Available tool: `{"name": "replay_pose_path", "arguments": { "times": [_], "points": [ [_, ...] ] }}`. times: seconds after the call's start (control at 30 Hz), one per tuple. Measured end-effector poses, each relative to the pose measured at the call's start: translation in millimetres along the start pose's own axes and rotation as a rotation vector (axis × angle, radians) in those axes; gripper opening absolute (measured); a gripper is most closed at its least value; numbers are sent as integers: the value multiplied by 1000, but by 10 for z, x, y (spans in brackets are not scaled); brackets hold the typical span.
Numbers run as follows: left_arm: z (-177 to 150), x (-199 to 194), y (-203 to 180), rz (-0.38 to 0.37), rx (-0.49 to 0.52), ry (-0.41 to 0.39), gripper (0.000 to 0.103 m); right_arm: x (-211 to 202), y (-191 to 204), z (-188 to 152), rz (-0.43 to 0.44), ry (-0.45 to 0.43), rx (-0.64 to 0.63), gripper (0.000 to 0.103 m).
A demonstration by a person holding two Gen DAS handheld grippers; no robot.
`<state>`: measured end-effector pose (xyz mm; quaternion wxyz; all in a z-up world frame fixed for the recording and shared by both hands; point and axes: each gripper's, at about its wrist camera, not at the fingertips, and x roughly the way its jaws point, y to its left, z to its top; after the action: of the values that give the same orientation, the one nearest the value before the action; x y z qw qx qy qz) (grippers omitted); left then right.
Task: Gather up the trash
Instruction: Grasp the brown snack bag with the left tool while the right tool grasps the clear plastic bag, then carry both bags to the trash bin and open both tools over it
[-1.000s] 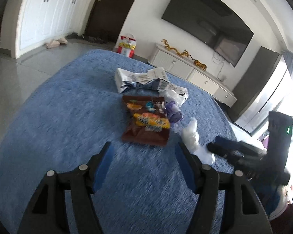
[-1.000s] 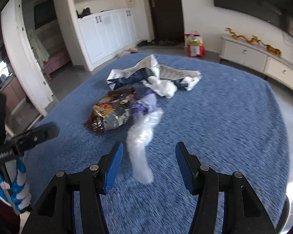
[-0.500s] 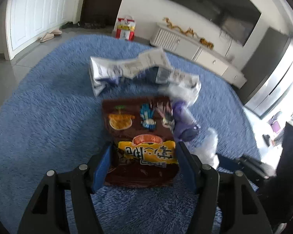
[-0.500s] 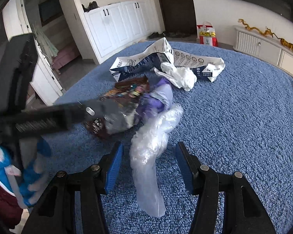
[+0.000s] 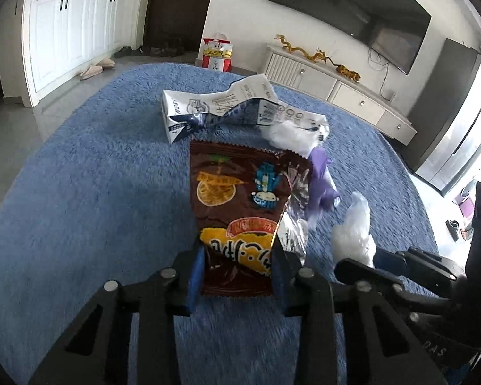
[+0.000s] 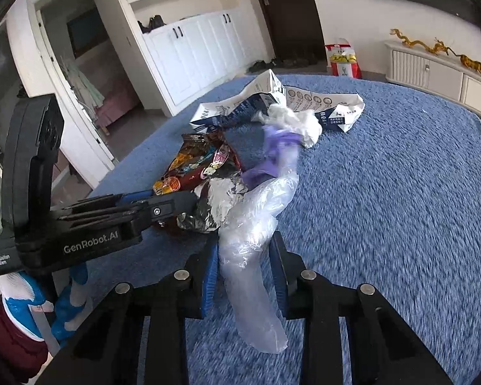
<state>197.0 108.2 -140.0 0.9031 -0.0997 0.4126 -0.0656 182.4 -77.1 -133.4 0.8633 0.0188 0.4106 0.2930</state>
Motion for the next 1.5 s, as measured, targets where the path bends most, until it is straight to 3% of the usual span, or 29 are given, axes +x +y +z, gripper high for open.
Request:
{"name": "replay_pose_path", "arguments": {
  "times": [0.37, 0.53, 0.73, 0.9, 1.13, 1.33, 1.5],
  "points": [
    [-318, -909, -180, 24, 76, -131, 33, -620, 43, -450, -25, -38, 32, 30],
    [-429, -1211, -375, -24, 103, -154, 33, -1041, -9, -567, -61, -102, 35, 30],
    [-479, -1323, -958, -125, 206, -144, 33, -1584, -405, -837, -145, -176, 112, 30],
    [-502, -1137, -1645, -216, 318, -75, 33, -2015, -1018, -1241, -244, -211, 256, 30],
    [-591, -589, -2920, -324, 500, 43, 33, -2446, -1952, -1787, -420, -208, 462, 30],
    [-759, 51, -4065, -377, 625, 152, 33, -2586, -2619, -1991, -523, -188, 582, 31],
    [-910, 521, -4682, -371, 642, 214, 33, -2518, -2999, -1977, -555, -149, 641, 31]
  ]
}}
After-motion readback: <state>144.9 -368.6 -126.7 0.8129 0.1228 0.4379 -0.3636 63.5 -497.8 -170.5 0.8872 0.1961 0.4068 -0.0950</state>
